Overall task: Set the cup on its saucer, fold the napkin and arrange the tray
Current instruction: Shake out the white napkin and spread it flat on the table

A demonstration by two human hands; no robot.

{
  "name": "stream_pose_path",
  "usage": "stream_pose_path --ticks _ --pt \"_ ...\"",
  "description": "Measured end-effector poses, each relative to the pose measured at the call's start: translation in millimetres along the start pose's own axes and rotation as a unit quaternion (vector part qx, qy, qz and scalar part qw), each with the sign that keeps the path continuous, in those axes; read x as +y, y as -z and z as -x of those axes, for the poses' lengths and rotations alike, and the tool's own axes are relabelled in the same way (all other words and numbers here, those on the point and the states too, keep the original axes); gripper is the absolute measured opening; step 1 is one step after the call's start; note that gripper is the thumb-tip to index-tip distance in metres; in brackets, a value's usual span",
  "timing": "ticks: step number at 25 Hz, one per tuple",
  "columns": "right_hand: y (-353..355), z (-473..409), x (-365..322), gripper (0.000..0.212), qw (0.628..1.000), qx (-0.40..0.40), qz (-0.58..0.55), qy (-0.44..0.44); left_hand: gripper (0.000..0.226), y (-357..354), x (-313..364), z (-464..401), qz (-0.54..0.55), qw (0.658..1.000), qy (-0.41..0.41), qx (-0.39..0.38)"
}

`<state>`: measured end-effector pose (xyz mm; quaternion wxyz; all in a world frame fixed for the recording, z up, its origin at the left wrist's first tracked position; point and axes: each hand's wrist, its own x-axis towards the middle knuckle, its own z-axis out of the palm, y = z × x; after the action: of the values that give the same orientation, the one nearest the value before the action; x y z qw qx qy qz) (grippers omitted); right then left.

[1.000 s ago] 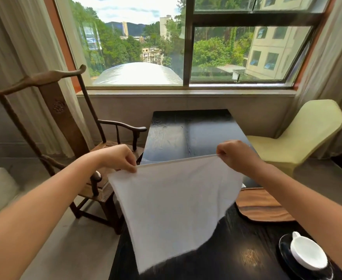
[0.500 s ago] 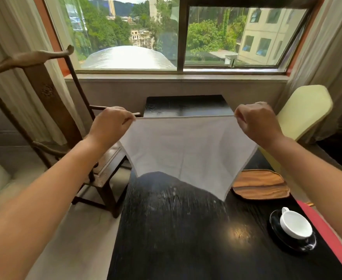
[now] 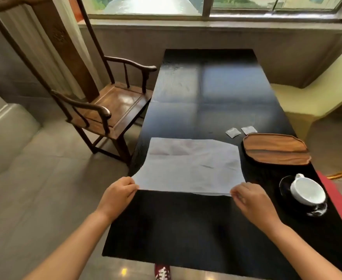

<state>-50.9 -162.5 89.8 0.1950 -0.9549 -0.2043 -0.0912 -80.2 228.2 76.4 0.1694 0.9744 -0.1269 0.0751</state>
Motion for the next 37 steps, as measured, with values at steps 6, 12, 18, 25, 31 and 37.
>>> stream_pose_path --ticks 6,12,18,25,31,37 --pt "-104 90 16 0.014 0.994 -0.098 -0.011 -0.051 0.008 -108 -9 81 -0.002 0.993 0.06 -0.098" --pt "-138 144 14 0.005 0.994 -0.071 -0.023 -0.077 0.027 -149 -4 130 0.027 0.996 0.079 -0.011" --pt "-140 189 4 0.025 0.998 -0.03 -0.022 -0.06 0.021 -154 4 172 0.019 0.997 0.061 0.049" --pt "-138 200 -3 0.029 0.996 -0.034 -0.04 -0.072 0.023 -153 7 184 0.008 0.997 0.054 0.047" --pt "-155 148 -42 0.045 0.987 -0.008 -0.008 -0.162 0.045 -170 81 119 0.042 0.997 0.057 -0.006" --pt "-195 115 -58 0.058 0.97 -0.15 0.085 -0.169 0.057 -221 119 77 -0.084 0.984 0.061 -0.143"
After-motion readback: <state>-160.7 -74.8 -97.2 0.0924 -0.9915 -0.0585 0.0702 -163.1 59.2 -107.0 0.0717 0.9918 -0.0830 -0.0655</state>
